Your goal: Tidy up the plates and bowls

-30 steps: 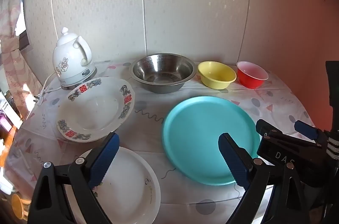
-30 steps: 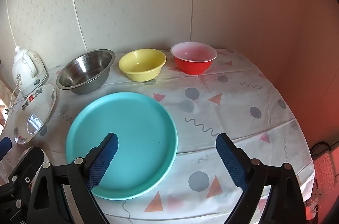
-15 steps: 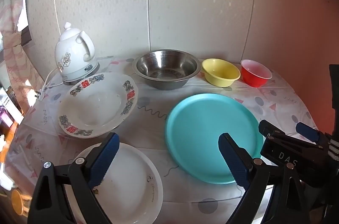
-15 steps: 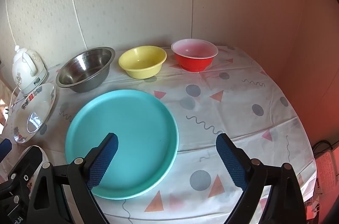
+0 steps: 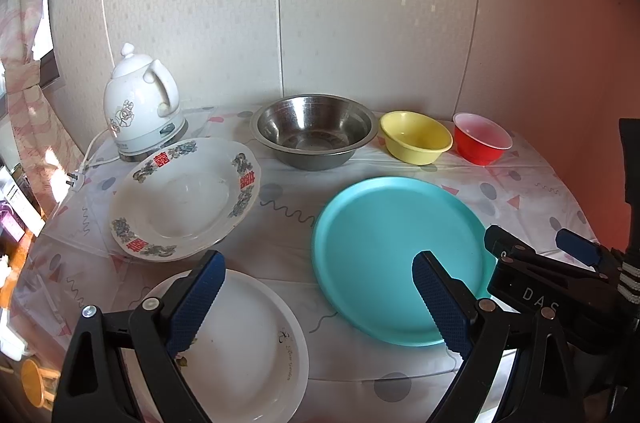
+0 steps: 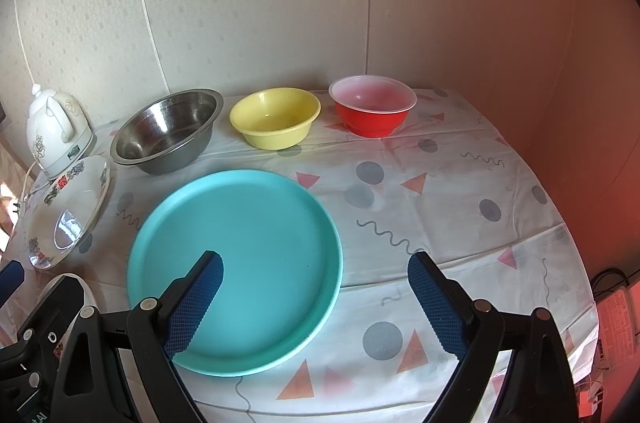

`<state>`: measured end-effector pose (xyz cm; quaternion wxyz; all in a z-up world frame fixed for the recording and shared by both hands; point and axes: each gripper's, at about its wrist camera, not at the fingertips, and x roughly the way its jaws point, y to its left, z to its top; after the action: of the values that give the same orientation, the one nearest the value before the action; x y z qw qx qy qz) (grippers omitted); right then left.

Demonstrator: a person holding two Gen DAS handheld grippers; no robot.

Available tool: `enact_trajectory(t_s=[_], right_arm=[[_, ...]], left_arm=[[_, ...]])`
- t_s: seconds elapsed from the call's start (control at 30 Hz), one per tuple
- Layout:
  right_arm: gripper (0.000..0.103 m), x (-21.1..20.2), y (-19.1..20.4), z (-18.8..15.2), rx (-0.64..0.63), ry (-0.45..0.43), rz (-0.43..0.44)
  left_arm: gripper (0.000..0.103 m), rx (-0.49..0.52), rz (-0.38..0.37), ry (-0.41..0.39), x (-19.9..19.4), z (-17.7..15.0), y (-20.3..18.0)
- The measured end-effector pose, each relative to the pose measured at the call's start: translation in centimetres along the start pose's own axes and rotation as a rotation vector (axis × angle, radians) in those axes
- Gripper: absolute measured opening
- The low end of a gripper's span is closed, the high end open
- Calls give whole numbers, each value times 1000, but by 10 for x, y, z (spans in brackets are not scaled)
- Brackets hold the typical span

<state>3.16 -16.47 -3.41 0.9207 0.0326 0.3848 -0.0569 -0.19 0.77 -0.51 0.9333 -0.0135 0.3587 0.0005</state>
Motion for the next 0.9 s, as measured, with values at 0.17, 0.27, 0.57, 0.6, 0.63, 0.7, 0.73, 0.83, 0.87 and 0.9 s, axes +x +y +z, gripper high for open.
enact_trajectory(t_s=[0.17, 0.27, 0.57, 0.6, 0.63, 0.7, 0.73, 0.83, 0.87, 0.9], right_arm=[[95, 0, 1, -1, -2, 2, 0], [95, 0, 1, 0, -4, 0, 0], [95, 1, 2, 0, -8, 7, 4], [95, 1, 2, 0, -9, 7, 5], [95, 1, 3, 0, -9, 8, 5], [95, 1, 2, 0, -9, 8, 6], [96, 1, 2, 0, -9, 8, 6], [95, 1, 3, 0, -9, 8, 6], [95, 2, 2, 0, -10, 9, 6], [95, 1, 2, 0, -9, 9, 6]], left_arm=[[95, -1, 2, 1, -1, 1, -1], [95, -4, 3, 2, -1, 2, 0], [95, -5, 3, 5, -2, 3, 2], [95, -5, 4, 5, -2, 2, 1], [95, -5, 3, 5, -2, 2, 2], [95, -4, 4, 5, -2, 2, 1], [95, -4, 4, 6, -1, 3, 2], [95, -4, 4, 5, -2, 2, 2], [95, -4, 3, 4, -2, 2, 2], [95, -4, 4, 6, -1, 3, 2]])
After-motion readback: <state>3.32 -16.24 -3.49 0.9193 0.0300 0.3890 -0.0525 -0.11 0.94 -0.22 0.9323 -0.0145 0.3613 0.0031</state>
